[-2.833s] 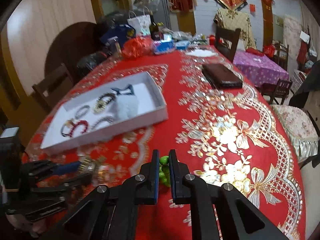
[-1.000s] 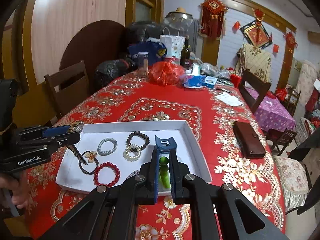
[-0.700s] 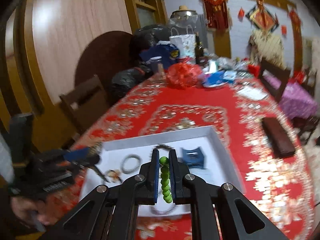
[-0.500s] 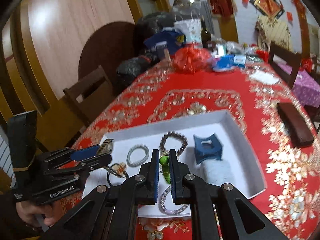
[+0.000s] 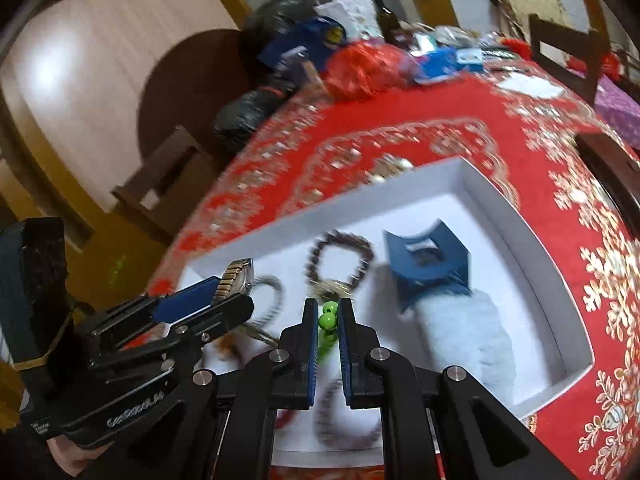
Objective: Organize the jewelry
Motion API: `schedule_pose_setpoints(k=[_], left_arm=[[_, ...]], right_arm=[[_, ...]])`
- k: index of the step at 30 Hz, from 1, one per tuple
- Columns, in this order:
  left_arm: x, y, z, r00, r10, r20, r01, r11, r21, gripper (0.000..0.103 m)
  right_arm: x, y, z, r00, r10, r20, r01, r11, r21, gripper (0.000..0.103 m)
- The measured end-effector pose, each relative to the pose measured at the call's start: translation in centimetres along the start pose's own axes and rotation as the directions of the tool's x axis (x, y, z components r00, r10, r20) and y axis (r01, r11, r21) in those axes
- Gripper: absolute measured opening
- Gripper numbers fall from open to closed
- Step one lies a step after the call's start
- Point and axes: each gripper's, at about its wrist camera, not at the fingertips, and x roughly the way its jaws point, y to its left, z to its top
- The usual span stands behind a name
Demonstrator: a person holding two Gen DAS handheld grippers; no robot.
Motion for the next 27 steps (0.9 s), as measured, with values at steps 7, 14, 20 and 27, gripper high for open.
schedule_pose_setpoints(k=[7, 14, 20, 27], left_arm=[[0.4, 1.3, -1.8, 0.998, 0.056, -0.022, -0.056, 0.998, 0.0, 0.036], [-4.0, 1.6, -3.2, 0.995, 0.084, 0.05, -0.084, 0.996, 0.006, 0.058], [-8.9, 2.4, -5.6, 0.988, 0.098, 0.118, -0.091, 0.994, -0.067, 0.089], [-12.5, 1.9, -8.4, 0.984, 0.151, 0.097, -0.146, 0.988, -0.052, 0.102]], right_arm=[[-1.5, -0.5, 0.1, 0.999, 0.015, 0.048, -0.017, 0.999, 0.045, 0.04], [-4.1, 1.4, -0.4, 0.996, 0.041, 0.077, -0.044, 0.999, 0.031, 0.045], [-9.2, 4.3, -2.1, 0.978, -0.164, 0.129, 0.171, 0.984, -0.042, 0.099], [-11.9, 5.5, -4.1, 0.919, -0.365, 0.152, 0.382, 0.919, -0.1, 0.101]])
